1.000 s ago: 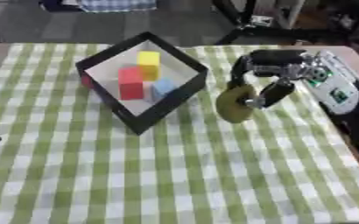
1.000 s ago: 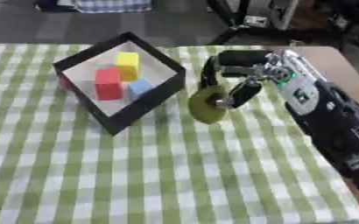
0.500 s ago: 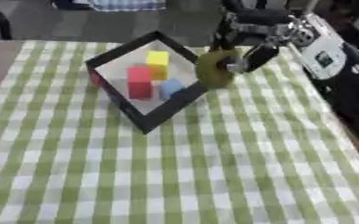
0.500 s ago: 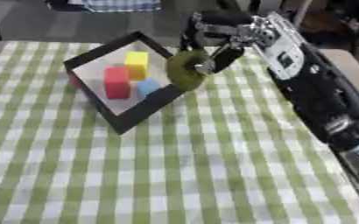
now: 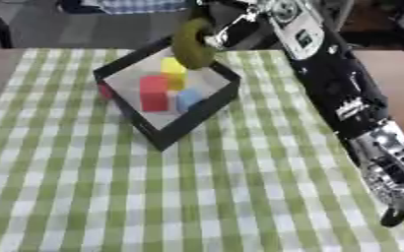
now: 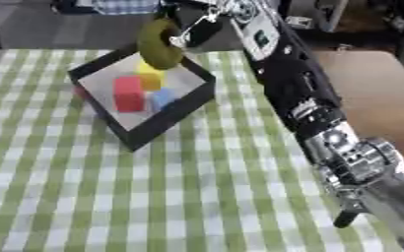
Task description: Pick up objects on the table and place them in the box.
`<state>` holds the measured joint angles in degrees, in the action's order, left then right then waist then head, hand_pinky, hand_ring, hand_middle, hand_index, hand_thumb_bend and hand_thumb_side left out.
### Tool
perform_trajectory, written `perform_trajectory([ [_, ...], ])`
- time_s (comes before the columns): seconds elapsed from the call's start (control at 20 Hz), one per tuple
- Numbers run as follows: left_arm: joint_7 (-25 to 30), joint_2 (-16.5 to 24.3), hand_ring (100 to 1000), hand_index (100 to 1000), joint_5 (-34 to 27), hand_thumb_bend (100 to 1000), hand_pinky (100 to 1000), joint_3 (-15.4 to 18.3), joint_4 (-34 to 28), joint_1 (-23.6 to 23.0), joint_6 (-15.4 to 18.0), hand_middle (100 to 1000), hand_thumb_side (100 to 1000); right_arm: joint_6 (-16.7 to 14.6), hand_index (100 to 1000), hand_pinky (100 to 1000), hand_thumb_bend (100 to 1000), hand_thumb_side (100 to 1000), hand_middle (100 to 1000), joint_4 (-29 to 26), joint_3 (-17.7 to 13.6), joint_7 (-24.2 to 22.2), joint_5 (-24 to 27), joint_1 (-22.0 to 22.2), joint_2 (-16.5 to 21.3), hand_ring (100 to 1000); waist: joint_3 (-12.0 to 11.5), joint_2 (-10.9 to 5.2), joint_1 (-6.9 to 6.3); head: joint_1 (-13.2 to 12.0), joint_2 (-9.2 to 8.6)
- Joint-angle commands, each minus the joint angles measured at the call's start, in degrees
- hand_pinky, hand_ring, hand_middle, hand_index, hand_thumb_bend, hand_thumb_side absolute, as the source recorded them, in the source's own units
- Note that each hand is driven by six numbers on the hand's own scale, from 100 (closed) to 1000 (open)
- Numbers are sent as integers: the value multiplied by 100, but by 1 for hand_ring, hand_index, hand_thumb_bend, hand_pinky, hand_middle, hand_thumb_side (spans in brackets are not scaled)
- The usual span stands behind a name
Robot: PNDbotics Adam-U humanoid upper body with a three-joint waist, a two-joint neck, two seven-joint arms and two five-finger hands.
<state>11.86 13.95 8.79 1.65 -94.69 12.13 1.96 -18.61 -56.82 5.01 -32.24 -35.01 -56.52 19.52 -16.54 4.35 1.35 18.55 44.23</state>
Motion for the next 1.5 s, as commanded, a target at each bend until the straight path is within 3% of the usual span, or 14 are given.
perform_trajectory([
  [0.05,27,19,572,922,-34,121,728,-20,-115,85,9,598,1000,241,910,892,148,374,814,417,233,294,-302,-213,-76,802,-12,-1,-52,42,-11],
  [0.1,28,20,572,922,-34,122,728,-19,-115,81,8,598,1000,273,951,911,197,469,883,577,286,392,-401,-232,-98,847,-14,-3,-52,46,-11],
  [0.15,25,24,572,922,-34,122,728,-15,-116,74,6,598,1000,300,962,916,210,499,906,737,328,491,-499,-250,-107,861,-13,-5,-52,46,-11],
  [0.25,18,34,572,922,-35,122,728,-8,-115,60,3,598,1000,289,979,929,224,551,958,1070,369,696,-705,-303,-112,894,1,-12,-45,34,-11],
  [0.35,10,40,572,922,-36,122,728,1,-114,44,-1,598,1000,217,979,928,210,539,959,1247,346,887,-896,-327,-99,890,32,-22,-34,12,-11],
  [0.55,-15,67,571,922,-31,123,727,29,-107,-13,-10,598,1000,-74,966,917,139,431,926,982,112,1279,-1288,-228,17,859,166,-56,5,-117,-11],
  [0.65,-35,89,570,921,-24,124,727,50,-104,-49,-15,597,1000,-259,956,909,100,326,896,692,-52,1469,-1411,-83,148,832,250,-77,33,-192,-11],
  [0.8,-74,132,569,921,-11,124,727,92,-103,-97,-23,597,1000,-520,943,898,100,223,855,254,-266,1742,-1244,250,491,793,379,-104,82,-310,-11],
  [0.95,-105,162,569,921,-4,124,727,115,-104,-124,-28,597,1000,-744,941,895,100,214,847,-207,-396,2026,-972,665,824,783,467,-112,106,-385,-11],
  [1.1,-108,168,569,921,-2,124,727,112,-105,-123,-29,597,1000,-641,941,895,100,214,847,-625,-274,2305,-691,900,959,783,469,-111,115,-385,-11],
  [1.15,-124,170,567,919,-4,124,725,128,-112,-114,-27,594,1000,-563,911,862,100,247,766,-735,-267,2388,-597,972,1021,695,507,-91,145,-494,-11],
  [1.3,-253,188,567,918,-27,123,724,218,-139,-116,-37,593,1000,-326,907,856,100,261,755,-1137,-571,2648,-328,1342,1244,685,840,-41,189,-815,-11],
  [1.5,-385,162,568,916,-67,124,721,252,-177,-82,-40,600,1000,-36,894,842,100,309,720,-1516,-1138,3007,32,1918,1062,654,1070,-2,177,-1049,-11],
])
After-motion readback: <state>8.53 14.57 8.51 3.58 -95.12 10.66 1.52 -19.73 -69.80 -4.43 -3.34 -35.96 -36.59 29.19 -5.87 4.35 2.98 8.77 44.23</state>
